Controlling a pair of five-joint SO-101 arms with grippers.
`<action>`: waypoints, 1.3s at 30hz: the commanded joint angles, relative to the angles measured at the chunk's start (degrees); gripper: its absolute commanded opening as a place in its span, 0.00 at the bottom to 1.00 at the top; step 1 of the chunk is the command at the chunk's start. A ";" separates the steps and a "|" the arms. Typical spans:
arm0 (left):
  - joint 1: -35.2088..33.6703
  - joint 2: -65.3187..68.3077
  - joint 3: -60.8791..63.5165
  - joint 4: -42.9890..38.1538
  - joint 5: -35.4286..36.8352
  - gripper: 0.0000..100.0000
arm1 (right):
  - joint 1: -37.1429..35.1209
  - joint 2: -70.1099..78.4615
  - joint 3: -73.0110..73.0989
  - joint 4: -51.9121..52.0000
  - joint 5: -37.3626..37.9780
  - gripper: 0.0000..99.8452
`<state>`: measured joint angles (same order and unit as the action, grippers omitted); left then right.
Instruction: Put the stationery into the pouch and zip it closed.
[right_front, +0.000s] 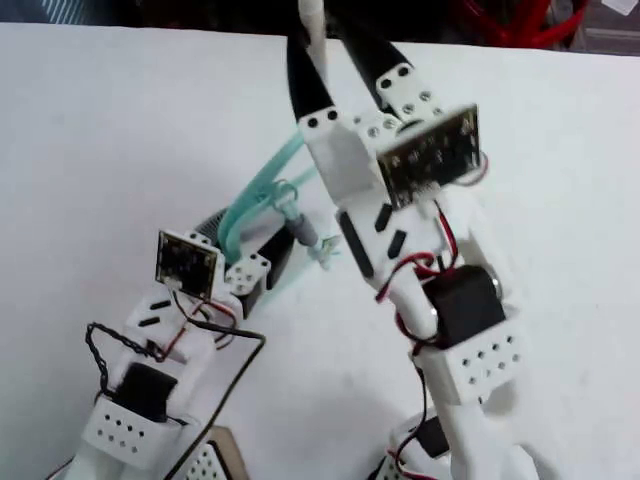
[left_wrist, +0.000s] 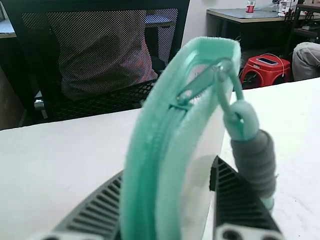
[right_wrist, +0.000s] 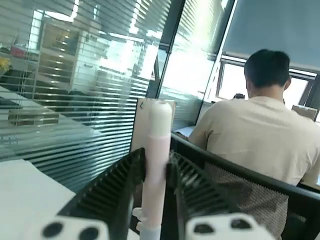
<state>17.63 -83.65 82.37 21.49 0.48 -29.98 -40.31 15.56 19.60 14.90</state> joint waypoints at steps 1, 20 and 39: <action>0.22 -0.40 -0.35 -1.32 0.18 0.21 | 0.04 0.40 2.11 -1.27 -0.79 0.02; 0.22 -0.40 -0.35 -1.32 0.18 0.21 | -3.21 -8.13 16.35 0.66 -0.70 0.02; -0.04 -0.31 -0.35 -1.32 0.26 0.21 | -5.14 -7.96 -8.97 37.23 -0.70 0.17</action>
<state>17.63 -83.65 82.37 21.49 0.48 -33.93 -47.25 10.64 49.93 14.20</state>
